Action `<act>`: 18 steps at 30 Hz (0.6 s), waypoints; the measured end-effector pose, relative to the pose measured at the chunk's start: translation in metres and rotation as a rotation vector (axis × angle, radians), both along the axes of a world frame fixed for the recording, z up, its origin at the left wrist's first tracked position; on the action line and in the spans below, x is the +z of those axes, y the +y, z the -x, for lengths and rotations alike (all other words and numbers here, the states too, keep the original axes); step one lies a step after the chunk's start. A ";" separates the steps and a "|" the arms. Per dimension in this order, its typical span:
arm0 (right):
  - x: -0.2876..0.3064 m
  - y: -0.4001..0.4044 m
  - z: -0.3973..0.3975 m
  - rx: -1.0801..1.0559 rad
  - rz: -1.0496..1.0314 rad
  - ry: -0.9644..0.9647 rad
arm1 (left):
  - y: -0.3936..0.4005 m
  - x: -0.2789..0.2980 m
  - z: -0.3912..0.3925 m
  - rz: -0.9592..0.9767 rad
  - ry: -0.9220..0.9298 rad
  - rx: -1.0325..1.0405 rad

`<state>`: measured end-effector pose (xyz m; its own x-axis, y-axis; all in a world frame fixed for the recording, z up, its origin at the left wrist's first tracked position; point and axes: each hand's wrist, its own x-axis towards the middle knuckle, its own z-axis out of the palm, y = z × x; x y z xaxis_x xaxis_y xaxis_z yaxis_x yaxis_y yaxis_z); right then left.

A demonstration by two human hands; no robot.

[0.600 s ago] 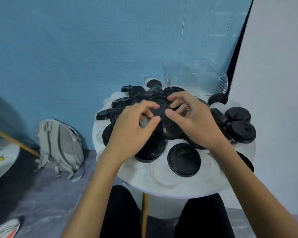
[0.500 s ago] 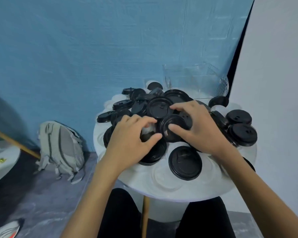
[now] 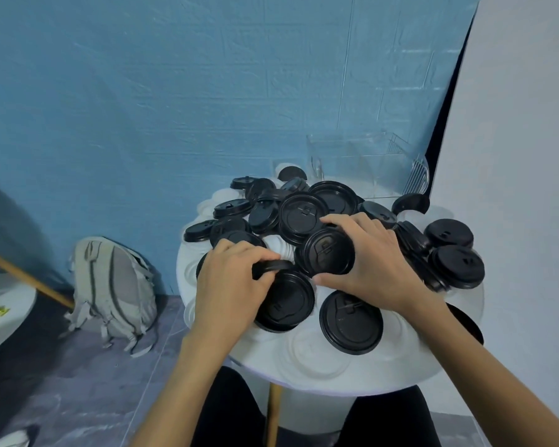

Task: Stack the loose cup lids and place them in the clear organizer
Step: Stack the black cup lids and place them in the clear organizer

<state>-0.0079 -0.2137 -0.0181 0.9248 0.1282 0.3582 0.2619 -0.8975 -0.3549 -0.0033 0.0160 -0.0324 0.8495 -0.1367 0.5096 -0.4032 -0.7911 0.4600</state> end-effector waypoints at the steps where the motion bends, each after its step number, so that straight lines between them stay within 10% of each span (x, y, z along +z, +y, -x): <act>1: 0.000 0.001 0.000 0.003 -0.019 -0.007 | 0.000 0.000 0.000 0.026 0.004 0.005; 18: 0.013 0.002 0.006 0.053 -0.631 0.019 | -0.015 -0.002 -0.003 0.391 -0.298 -0.058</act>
